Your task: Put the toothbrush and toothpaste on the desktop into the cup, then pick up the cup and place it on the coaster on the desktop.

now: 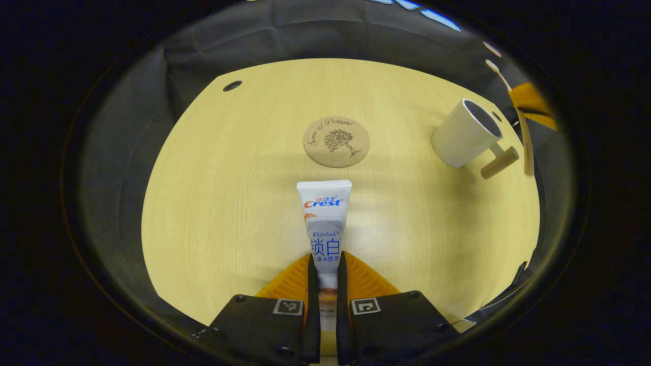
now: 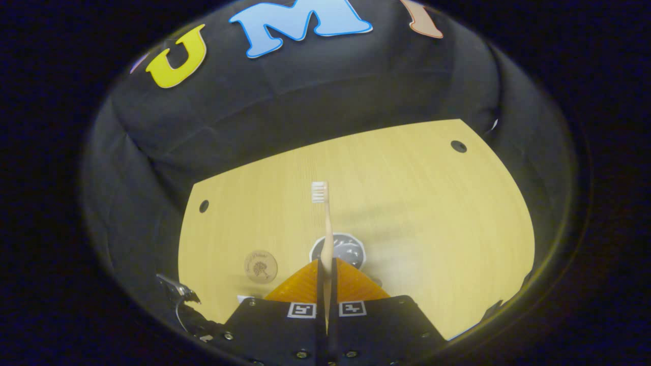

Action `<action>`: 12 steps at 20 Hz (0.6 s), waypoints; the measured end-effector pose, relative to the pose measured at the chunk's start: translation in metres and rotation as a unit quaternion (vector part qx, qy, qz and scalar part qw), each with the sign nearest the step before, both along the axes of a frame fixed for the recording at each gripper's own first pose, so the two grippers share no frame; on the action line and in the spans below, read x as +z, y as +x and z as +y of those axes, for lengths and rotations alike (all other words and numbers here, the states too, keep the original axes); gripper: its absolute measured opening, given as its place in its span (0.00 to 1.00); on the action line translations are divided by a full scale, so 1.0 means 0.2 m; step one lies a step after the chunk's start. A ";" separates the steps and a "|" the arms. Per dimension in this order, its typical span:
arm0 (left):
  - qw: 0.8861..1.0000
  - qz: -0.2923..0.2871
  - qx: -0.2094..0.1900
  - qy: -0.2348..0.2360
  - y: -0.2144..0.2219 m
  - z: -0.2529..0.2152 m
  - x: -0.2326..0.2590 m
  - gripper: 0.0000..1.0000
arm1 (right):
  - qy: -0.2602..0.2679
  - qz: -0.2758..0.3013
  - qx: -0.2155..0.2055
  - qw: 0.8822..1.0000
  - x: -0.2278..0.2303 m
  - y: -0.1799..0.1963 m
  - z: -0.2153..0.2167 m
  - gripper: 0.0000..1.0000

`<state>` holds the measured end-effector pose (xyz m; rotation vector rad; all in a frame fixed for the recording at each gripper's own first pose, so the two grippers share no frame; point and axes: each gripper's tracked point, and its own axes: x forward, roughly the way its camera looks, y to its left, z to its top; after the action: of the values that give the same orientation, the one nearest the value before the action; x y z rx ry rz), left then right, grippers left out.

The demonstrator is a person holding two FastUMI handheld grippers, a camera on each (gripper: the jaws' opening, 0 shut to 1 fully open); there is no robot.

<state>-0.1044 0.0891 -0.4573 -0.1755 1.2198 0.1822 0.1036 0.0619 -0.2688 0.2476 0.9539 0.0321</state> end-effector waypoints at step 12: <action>1.000 0.001 0.000 0.019 -0.02 0.11 0.03 0.20 | -0.017 -0.053 -0.002 0.998 -0.15 0.31 0.00 0.02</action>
<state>-0.1086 0.1101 -0.4507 -0.1419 1.2183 0.2057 0.1663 0.0610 -0.2980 0.2152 0.8469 0.0253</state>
